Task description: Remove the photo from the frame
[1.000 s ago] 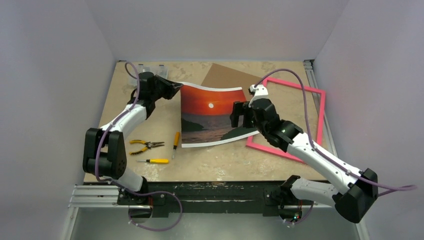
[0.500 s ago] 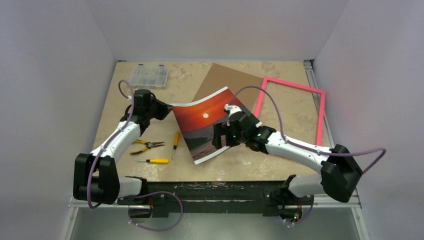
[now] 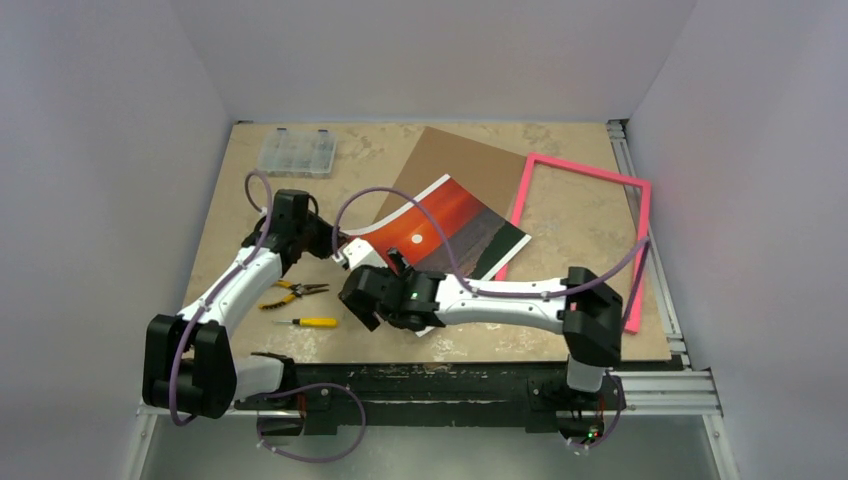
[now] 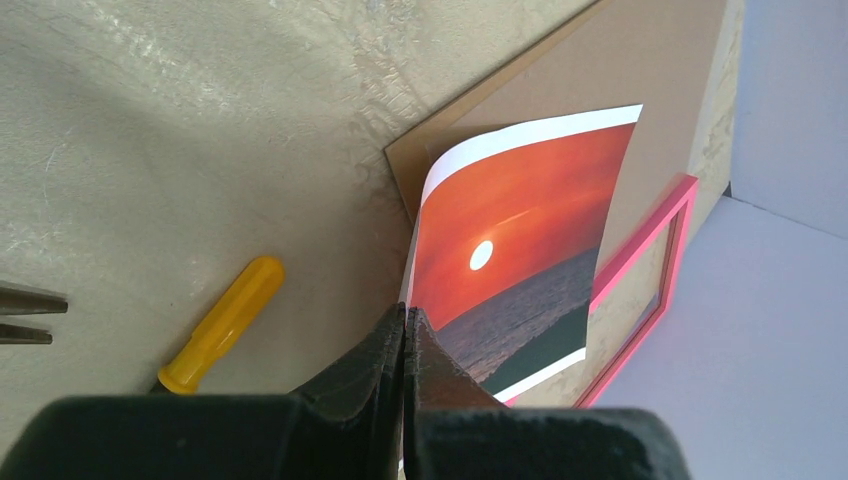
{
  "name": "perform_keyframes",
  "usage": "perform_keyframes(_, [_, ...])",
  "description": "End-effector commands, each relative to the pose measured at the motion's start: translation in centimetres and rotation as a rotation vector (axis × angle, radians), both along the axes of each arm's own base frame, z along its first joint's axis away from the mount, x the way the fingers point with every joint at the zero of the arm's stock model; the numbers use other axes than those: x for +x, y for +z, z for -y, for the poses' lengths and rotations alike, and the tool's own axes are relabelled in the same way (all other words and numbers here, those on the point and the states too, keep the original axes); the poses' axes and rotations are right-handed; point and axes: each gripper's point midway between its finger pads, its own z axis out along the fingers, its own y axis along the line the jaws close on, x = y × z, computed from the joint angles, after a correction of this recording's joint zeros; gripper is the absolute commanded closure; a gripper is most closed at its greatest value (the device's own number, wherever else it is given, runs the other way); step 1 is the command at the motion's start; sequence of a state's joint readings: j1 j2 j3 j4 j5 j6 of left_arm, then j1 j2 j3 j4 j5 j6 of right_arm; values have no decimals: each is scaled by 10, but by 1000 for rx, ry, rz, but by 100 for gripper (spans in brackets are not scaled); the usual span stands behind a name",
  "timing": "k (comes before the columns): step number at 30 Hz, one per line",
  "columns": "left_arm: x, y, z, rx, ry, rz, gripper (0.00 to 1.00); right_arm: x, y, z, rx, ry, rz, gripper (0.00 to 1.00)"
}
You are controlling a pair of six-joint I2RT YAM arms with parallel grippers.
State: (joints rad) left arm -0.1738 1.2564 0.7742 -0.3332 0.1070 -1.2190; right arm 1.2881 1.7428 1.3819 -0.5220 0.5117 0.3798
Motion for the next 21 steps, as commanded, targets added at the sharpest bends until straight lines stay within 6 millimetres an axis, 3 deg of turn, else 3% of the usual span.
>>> perform_keyframes(1, [3, 15, 7, -21, -15, 20, 100, 16, 1, 32, -291, -48, 182, 9])
perform_keyframes(3, [3, 16, 8, -28, -19, 21, 100, 21, -7, 36, -366, -50, 216, 15])
perform_keyframes(5, [2, 19, 8, -27, -20, 25, 100, 28, -9, 40, -437, -68, 254, 27])
perform_keyframes(6, [2, 20, 8, -26, -21, 28, 100, 31, -10, 42, -472, -75, 273, 38])
perform_keyframes(7, [2, 22, 7, -25, -20, 33, 100, 34, -9, 42, -500, -78, 296, 60])
perform_keyframes(8, [2, 23, 7, -26, -21, 37, 100, 36, -8, 42, -519, -78, 314, 73])
perform_keyframes(9, [3, 25, 8, -26, -24, 41, 100, 37, -9, 43, -542, -70, 329, 79])
perform_keyframes(11, [3, 28, 8, -23, -29, 49, 100, 38, -9, 43, -549, -55, 341, 84])
perform_keyframes(13, [3, 31, 8, -20, -37, 56, 100, 37, -13, 41, -550, -21, 339, 97])
perform_keyframes(15, [5, 34, 8, -16, -48, 65, 87, 40, -14, 43, -572, 13, 361, 100])
perform_keyframes(18, [7, 41, 4, -17, -62, 80, 59, 48, -14, 48, -634, 69, 403, 100])
perform_keyframes(21, [11, 51, -6, -7, -73, 100, 45, 56, -19, 49, -656, 135, 417, 100])
